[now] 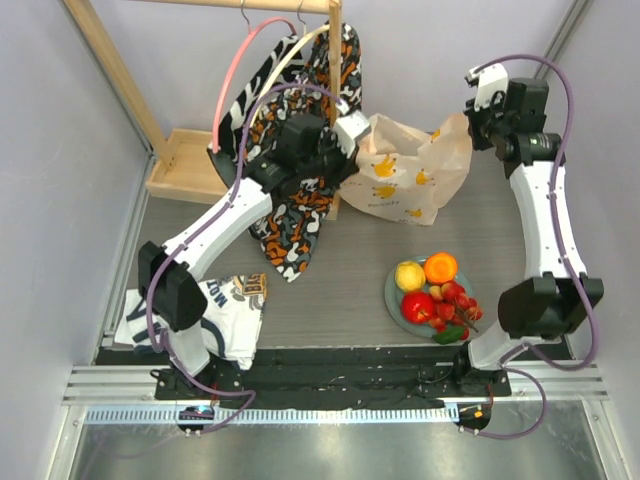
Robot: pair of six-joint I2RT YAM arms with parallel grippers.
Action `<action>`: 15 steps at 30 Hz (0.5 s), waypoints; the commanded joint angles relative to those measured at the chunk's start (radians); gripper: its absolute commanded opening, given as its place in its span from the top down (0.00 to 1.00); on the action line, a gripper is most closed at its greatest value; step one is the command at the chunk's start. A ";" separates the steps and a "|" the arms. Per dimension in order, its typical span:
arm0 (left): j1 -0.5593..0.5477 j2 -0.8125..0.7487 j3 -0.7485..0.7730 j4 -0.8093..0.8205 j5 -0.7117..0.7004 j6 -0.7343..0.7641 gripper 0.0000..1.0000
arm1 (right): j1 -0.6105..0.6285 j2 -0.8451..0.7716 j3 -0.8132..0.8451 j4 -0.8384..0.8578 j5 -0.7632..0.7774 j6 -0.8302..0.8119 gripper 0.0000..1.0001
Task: Take the fake fruits out of the plastic bag
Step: Adjust the plastic bag at the center of the board.
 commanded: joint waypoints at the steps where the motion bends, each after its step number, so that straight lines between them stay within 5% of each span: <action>1: -0.017 -0.169 -0.209 -0.028 0.096 -0.072 1.00 | 0.006 -0.198 -0.118 -0.125 -0.023 -0.024 0.60; 2: -0.026 -0.181 -0.226 -0.026 0.093 -0.072 1.00 | 0.005 -0.223 -0.145 -0.125 -0.006 -0.029 0.39; 3: -0.029 -0.196 -0.237 -0.025 0.087 -0.081 1.00 | 0.005 -0.245 -0.158 -0.117 -0.013 -0.017 0.30; 7: -0.032 -0.200 -0.231 -0.022 0.079 -0.187 1.00 | 0.024 -0.297 -0.067 -0.090 -0.291 0.031 0.15; 9: -0.032 -0.203 -0.212 -0.020 0.067 -0.212 1.00 | 0.140 -0.285 -0.026 -0.066 -0.296 0.048 0.18; 15: -0.032 -0.244 -0.194 -0.016 0.033 -0.330 1.00 | 0.339 -0.181 -0.043 -0.119 -0.242 0.042 0.47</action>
